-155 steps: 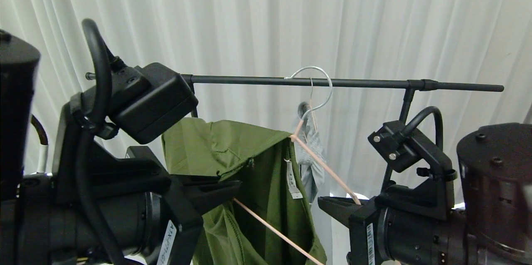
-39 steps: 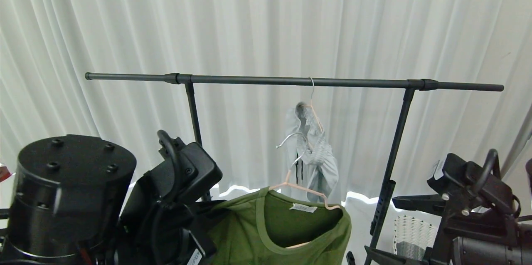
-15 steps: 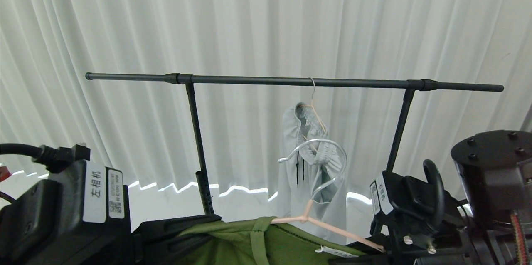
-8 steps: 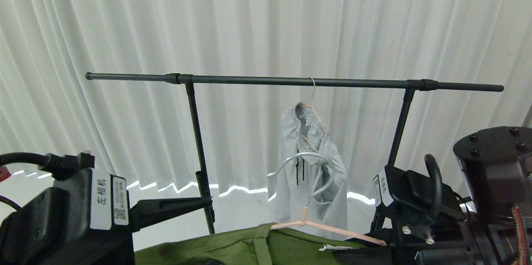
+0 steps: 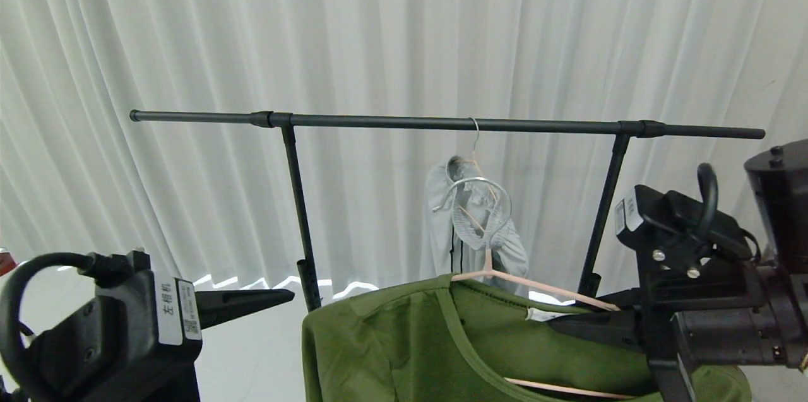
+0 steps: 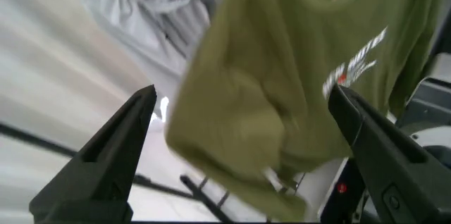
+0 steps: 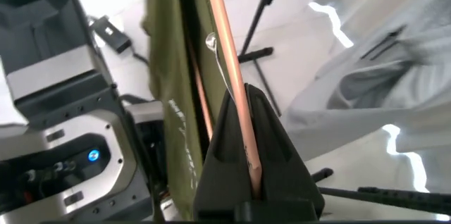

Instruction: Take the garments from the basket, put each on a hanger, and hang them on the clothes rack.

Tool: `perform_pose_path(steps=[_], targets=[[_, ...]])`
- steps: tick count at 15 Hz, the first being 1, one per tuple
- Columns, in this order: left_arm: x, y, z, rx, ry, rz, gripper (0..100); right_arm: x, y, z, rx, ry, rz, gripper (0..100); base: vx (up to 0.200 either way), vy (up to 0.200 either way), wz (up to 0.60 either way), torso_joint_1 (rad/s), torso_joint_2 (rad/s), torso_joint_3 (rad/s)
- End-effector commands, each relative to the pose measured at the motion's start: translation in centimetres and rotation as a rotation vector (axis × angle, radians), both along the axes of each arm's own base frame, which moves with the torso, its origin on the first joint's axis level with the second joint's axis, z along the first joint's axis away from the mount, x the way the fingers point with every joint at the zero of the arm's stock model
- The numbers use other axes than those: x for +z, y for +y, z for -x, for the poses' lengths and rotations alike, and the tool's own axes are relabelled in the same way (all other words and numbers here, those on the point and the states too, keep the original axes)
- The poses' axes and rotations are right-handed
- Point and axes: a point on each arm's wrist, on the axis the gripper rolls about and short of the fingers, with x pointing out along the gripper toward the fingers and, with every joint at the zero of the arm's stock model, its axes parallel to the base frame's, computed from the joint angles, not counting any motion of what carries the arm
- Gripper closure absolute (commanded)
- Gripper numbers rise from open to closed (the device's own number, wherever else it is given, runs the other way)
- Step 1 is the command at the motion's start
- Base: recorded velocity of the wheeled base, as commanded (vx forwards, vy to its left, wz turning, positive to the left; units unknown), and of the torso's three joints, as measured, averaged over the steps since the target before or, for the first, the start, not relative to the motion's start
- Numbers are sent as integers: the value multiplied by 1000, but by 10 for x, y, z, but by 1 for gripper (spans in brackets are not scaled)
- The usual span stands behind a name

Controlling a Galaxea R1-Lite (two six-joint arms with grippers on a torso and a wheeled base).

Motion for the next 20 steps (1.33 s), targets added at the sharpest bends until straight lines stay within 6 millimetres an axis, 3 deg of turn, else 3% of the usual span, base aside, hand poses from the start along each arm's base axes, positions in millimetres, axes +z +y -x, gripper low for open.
perform_pose_path(steps=[1, 5, 14, 15, 20], targets=[[-28, 15, -3, 100, 78, -71, 0, 10, -11, 6, -18, -30, -28, 100, 0, 0, 0, 0, 0, 0], [-65, 35, -9, 261, 223, -163, 0, 17, -18, 13, -19, -53, -50, 100, 0, 0, 0, 0, 0, 0], [-75, 26, -42, 298, 249, -150, 0, 22, -18, 23, 23, -70, -75, 100, 0, 0, 0, 0, 0, 0], [-75, 27, -43, 302, 251, -150, 100, 22, -18, 23, 23, -70, -75, 100, 0, 0, 0, 0, 0, 0], [-73, 43, -50, 414, 249, -130, 100, 19, -19, 23, 12, -58, -54, 100, 0, 0, 0, 0, 0, 0]])
